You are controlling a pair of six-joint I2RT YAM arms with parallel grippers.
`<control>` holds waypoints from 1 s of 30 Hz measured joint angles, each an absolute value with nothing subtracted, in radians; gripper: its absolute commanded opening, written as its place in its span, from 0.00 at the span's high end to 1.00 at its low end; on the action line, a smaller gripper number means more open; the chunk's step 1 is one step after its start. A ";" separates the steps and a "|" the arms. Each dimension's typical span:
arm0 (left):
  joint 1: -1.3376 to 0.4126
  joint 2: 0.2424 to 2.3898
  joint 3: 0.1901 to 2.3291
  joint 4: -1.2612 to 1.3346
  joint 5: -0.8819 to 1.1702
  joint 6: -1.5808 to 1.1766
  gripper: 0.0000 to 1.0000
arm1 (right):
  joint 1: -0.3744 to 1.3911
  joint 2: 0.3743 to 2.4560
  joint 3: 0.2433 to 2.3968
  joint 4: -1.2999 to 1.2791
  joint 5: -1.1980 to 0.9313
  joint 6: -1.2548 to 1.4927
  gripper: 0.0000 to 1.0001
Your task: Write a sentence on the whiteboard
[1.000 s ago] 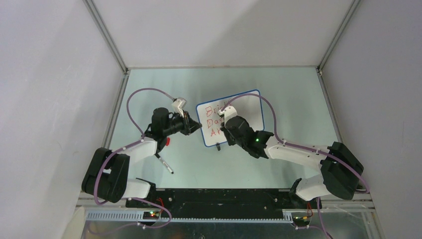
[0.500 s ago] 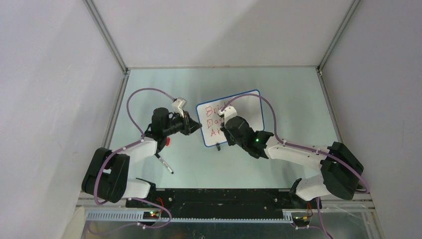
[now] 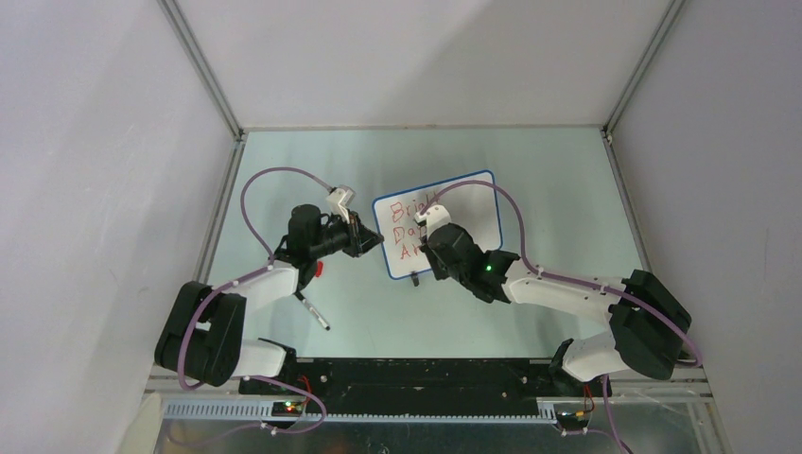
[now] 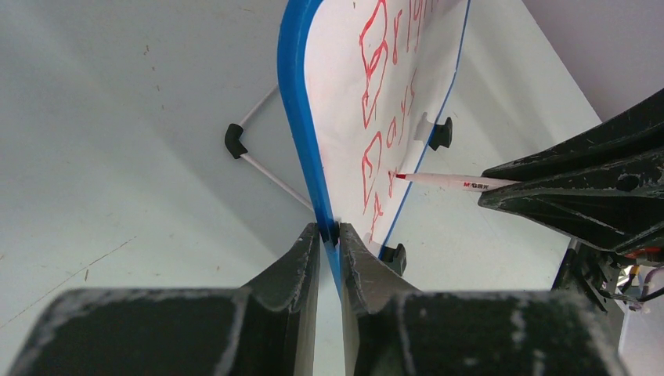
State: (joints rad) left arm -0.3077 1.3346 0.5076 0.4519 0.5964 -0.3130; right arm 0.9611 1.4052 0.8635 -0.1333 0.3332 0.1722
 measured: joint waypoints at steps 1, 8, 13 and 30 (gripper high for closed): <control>-0.308 1.335 0.508 0.452 0.596 -0.313 0.82 | 0.962 1.405 0.863 -0.135 0.333 0.173 1.00; -0.308 1.335 0.508 0.452 0.596 -0.313 0.82 | 0.970 1.404 0.847 -0.146 0.335 0.176 1.00; -0.308 1.334 0.508 0.451 0.596 -0.313 0.82 | 0.972 1.404 0.846 -0.148 0.336 0.176 1.00; -0.309 1.333 0.508 0.448 0.596 -0.313 0.82 | 0.969 1.245 0.830 -0.146 0.337 0.176 1.00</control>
